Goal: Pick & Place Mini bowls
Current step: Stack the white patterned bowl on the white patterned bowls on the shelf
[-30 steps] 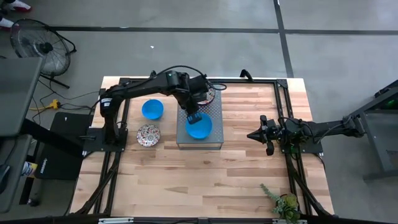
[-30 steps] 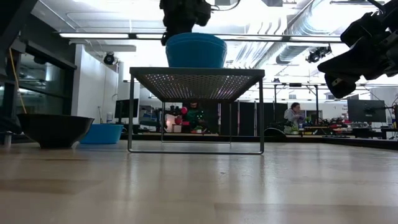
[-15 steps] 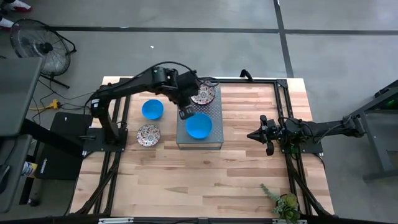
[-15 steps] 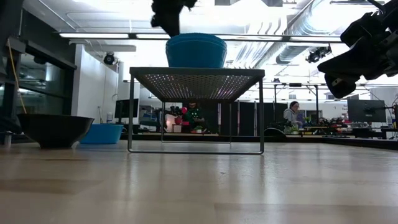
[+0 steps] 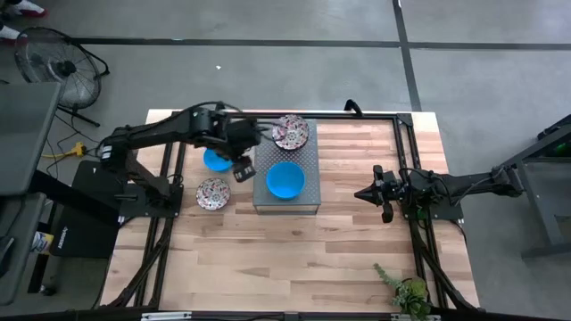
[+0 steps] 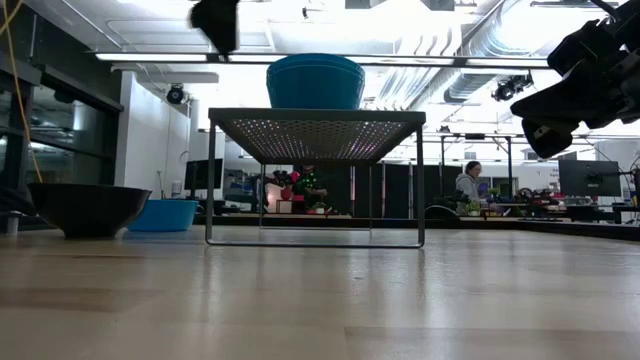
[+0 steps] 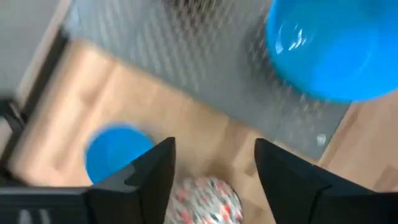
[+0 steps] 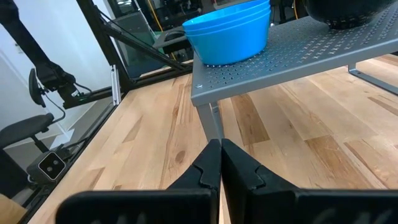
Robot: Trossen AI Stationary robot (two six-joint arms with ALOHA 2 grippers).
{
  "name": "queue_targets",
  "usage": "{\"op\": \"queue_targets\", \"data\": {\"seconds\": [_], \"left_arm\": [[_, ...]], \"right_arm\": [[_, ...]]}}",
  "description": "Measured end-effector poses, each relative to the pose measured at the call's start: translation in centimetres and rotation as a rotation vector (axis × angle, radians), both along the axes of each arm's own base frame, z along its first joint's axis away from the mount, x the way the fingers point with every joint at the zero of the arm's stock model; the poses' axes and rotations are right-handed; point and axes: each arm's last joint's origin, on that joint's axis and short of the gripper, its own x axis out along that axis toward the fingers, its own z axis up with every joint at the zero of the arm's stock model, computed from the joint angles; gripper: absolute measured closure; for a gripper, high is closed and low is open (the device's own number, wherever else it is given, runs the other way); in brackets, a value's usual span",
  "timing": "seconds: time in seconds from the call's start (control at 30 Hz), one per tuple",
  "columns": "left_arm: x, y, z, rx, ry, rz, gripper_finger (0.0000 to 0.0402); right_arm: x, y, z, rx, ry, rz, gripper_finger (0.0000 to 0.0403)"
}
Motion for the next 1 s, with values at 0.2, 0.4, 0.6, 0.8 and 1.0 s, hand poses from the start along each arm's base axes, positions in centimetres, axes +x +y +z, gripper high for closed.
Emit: {"op": "queue_targets", "data": {"seconds": [0.2, 0.4, 0.6, 0.8, 1.0], "left_arm": [[-3.7, -1.7, -3.4, -0.147, 0.039, 0.072, 0.0171], [-6.4, -3.7, -7.6, -0.259, 0.146, 0.023, 0.017], [-8.0, -5.3, -11.0, -0.251, 0.203, -0.116, 0.017], [-9.2, -6.4, -14.1, -0.165, 0.215, -0.386, 0.017], [-10.6, -7.2, -16.8, -0.104, 0.221, -0.585, 0.017]], "right_arm": [[0.0, 0.0, 0.0, 0.0, 0.0, 0.0, 0.0402], [0.0, 0.0, 0.0, 0.0, -0.001, -0.001, 0.0402], [0.0, 0.0, 0.0, 0.0, 0.003, 0.0, 0.0402], [0.0, 0.0, -0.1, -0.001, 0.007, 0.0, 0.0402], [0.0, 0.0, 0.0, -0.001, 0.005, 0.0, 0.0402]]}}
